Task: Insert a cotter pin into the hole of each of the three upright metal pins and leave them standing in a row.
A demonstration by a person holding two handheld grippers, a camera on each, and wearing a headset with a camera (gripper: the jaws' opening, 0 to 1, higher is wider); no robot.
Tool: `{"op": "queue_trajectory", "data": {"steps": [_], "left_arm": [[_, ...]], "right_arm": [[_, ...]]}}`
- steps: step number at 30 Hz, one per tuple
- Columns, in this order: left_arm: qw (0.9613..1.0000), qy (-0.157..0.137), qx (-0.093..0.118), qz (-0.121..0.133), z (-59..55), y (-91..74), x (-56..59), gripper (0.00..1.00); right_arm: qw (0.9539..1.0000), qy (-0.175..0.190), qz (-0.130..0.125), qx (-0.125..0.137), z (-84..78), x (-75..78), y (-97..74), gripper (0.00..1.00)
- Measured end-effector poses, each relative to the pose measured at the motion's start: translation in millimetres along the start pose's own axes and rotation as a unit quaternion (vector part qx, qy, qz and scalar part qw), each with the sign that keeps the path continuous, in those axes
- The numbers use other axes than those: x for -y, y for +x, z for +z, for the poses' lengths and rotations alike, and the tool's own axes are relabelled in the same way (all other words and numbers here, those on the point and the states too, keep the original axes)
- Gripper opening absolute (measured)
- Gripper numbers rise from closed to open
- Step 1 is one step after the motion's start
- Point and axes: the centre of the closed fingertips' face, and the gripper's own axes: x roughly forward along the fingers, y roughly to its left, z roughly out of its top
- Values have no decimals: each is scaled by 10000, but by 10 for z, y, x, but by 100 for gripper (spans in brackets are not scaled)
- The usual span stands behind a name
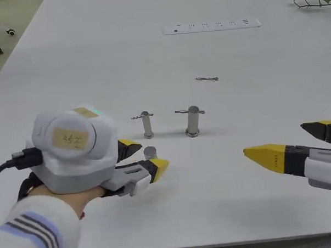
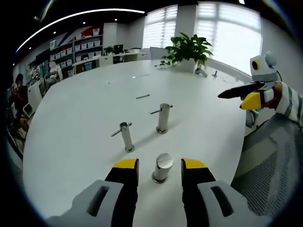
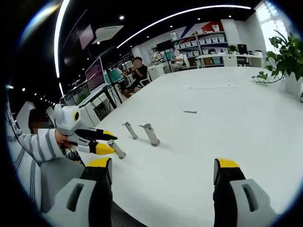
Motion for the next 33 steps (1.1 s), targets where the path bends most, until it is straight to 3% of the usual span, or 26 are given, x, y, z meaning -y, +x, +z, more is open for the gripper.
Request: {"op": "queue_trajectory", "data": {"steps": [4,8,13,17,20,23,25,27,33], "left_arm": [[9988,-153,266,-373,119,-111,38,49],[9969,-377,497,-481,203,-217,19,64],[9947,-425,831,-427,330,-341,-37,67],[9933,-214,1073,-359,404,-402,-75,81],[9935,-162,1046,-424,392,-423,-65,92],[9931,-142,1043,-509,381,-440,-50,94],[9918,-163,1164,-492,407,-458,-55,99],[9909,-162,1241,-498,423,-470,-58,99],[9916,-99,1191,-488,383,-472,-78,99]], "right_arm": [[10000,11,-52,15,12,40,-26,87],[10000,21,-91,6,12,70,-30,87],[10000,20,-94,-27,3,71,-22,87],[9999,5,-75,-70,-2,58,-3,87],[9999,-16,-64,-84,8,45,7,87],[9999,-38,-62,-106,13,39,15,87],[9999,-57,-63,-124,14,35,18,87],[9998,-75,-70,-145,15,37,20,87],[9995,-166,-131,-221,32,77,10,87]]}}
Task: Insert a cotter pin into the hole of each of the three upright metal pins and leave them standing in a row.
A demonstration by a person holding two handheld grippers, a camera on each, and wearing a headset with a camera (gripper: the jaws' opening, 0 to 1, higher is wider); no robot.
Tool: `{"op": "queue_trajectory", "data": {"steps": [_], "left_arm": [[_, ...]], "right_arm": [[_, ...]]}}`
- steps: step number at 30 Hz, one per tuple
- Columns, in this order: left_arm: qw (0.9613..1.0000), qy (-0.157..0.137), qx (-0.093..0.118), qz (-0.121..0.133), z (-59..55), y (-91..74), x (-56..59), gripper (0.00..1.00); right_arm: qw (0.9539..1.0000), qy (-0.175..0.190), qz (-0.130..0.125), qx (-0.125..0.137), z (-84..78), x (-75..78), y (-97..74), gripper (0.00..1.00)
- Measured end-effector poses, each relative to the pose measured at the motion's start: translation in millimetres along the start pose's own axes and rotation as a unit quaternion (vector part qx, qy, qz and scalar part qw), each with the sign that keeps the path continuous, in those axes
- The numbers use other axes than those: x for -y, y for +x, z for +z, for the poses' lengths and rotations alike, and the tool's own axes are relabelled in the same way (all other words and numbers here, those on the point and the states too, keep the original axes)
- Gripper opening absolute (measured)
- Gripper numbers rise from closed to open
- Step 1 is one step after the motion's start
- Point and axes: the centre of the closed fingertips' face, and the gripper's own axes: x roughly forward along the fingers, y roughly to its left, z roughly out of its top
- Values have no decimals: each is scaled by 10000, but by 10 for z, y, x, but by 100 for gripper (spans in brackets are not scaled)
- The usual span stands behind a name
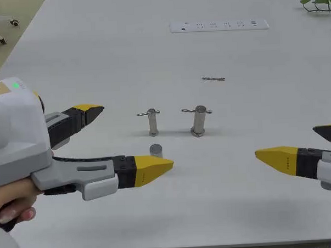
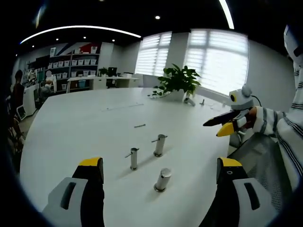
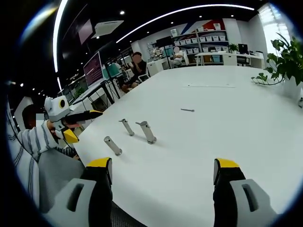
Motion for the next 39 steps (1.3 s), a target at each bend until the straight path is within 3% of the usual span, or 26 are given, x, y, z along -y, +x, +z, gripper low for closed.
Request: {"op": "queue_trajectory", "data": {"steps": [10,19,32,36,39], "left_arm": [[10000,-54,62,56,-15,-50,-40,99],[9997,-143,118,141,-15,-98,-93,99],[9996,-120,117,239,-16,-141,-113,99],[9996,-109,112,244,-26,-137,-97,99],[9995,-100,125,275,-22,-128,-90,99]], "right_arm": [[9990,-392,-162,-134,225,195,-12,87],[9957,-868,-229,-230,556,395,68,86],[9788,-1873,-56,-822,956,675,372,80],[9713,-2161,-19,-997,1010,762,500,80],[9695,-2192,99,-1089,1026,776,614,79]]}}
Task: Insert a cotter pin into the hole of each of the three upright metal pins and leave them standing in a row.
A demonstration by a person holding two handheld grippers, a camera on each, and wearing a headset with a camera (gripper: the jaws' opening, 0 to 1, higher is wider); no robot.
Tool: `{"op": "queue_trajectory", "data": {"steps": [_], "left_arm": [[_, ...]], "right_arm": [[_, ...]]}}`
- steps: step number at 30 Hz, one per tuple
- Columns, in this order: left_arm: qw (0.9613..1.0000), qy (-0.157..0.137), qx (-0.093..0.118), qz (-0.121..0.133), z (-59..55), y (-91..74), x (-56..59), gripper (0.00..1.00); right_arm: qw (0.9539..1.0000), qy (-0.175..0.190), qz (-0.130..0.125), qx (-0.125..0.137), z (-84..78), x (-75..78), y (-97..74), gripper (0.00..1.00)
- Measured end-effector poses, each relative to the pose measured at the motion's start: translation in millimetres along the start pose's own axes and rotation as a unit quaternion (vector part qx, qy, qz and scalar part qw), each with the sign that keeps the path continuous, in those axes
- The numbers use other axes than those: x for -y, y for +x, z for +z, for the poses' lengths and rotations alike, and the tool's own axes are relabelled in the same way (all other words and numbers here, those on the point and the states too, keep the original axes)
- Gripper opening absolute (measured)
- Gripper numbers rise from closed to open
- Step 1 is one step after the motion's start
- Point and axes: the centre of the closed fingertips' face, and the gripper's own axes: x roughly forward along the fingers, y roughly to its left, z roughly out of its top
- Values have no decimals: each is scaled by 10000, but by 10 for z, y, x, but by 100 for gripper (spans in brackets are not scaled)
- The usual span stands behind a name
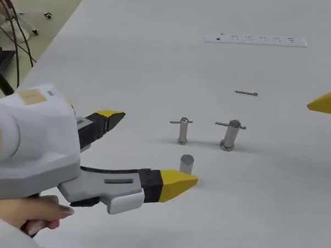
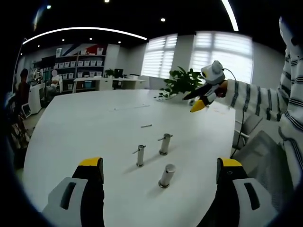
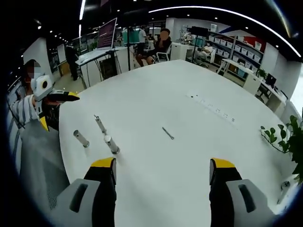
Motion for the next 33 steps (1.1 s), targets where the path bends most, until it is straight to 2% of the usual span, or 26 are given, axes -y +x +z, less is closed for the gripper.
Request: {"op": "queue_trajectory", "data": {"steps": [6,11,14,18,21,25,30,31,33], "left_arm": [[9999,37,-33,110,-6,7,-28,99],[9999,-32,34,153,33,3,-55,99],[9999,-84,32,132,35,1,-56,99],[9997,-195,74,144,40,-1,-65,97],[9995,-257,124,149,53,3,-73,96],[9987,-360,298,203,96,3,-103,92],[9973,-531,479,177,167,-8,-106,93],[9960,-655,540,261,187,-11,-133,91],[9956,-650,601,301,205,-17,-157,86]], "right_arm": [[9985,-407,164,-313,9,38,235,78],[9952,-743,332,-551,87,46,441,76],[9938,-869,397,-575,147,54,551,73],[9913,-1031,646,-506,220,-6,695,70],[9881,-1235,758,-516,256,-44,819,61],[9860,-1348,828,-528,289,-48,970,54],[9830,-1446,970,-590,299,-105,1157,48],[9827,-1440,1002,-598,307,-116,1167,47],[9817,-1455,1033,-661,291,-123,1222,45]]}}
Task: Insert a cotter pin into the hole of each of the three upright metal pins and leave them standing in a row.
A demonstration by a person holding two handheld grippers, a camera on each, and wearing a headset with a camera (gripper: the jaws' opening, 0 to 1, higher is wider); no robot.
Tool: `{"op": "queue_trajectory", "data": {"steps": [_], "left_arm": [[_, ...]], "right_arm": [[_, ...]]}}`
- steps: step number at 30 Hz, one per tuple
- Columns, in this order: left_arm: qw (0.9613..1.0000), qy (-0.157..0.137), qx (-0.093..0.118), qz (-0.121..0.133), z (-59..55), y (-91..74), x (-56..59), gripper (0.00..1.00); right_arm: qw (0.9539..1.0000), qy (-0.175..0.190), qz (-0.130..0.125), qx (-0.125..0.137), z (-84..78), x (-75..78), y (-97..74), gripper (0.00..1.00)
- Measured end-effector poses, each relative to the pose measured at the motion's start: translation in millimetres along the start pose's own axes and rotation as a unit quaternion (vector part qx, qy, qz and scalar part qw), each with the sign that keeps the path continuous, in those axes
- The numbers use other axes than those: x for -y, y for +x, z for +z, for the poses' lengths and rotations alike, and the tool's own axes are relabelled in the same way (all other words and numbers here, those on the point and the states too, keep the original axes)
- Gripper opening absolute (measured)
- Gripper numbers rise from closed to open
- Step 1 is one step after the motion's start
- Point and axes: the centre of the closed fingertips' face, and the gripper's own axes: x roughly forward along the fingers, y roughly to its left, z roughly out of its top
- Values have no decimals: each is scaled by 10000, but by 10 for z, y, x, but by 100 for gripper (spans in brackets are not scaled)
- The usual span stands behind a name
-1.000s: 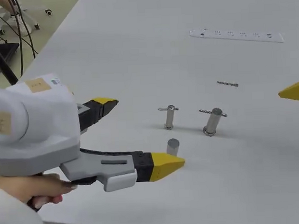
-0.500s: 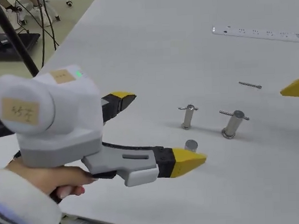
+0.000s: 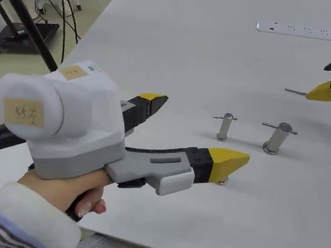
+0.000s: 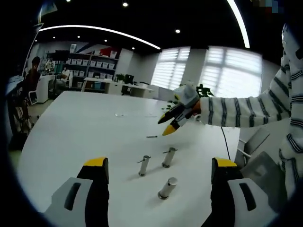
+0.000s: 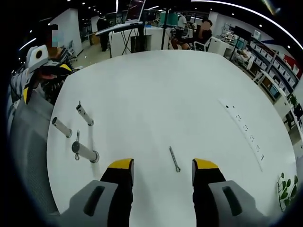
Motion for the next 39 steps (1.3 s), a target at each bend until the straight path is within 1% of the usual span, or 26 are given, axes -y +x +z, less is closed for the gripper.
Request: {"op": "queue_trajectory", "data": {"steps": [1,2,7,9,11,15,19,23,27,28,31,33,37,39], "left_arm": [[10000,16,10,12,3,-1,-7,85],[10000,6,9,19,1,-2,-16,85],[10000,24,-71,-23,-22,-3,-23,93],[9999,52,-96,-26,-31,-3,-26,95],[9999,72,-129,-20,-41,-3,-30,95],[9998,82,-190,-15,-61,-1,-29,95],[9995,115,-294,-46,-95,1,-21,95],[9995,103,-302,-51,-99,7,-15,95],[9994,93,-326,-57,-105,13,-13,95],[9994,92,-332,-56,-107,14,-13,95],[9993,125,-363,-44,-117,17,-20,95],[9992,136,-376,-51,-120,15,-21,95],[9992,138,-385,-51,-122,12,-22,95],[9991,142,-396,-49,-127,11,-20,95]], "right_arm": [[10000,-32,6,-27,-7,2,23,45],[10000,-69,17,-54,-14,6,52,44],[9999,-95,48,-125,-30,30,140,39],[9998,-106,55,-156,-39,36,174,37],[9997,-115,50,-198,-57,43,207,35],[9994,-119,-15,-325,-116,81,255,27],[9990,-84,-52,-428,-174,103,294,20],[9986,8,-96,-518,-224,111,312,15],[9986,119,-99,-512,-232,96,319,13],[9986,139,-95,-510,-244,123,337,13],[9988,120,-66,-472,-233,110,350,10],[9988,113,-51,-475,-243,157,365,9],[9987,114,35,-491,-243,105,363,4],[9985,10,70,-534,-237,62,363,1]]}}
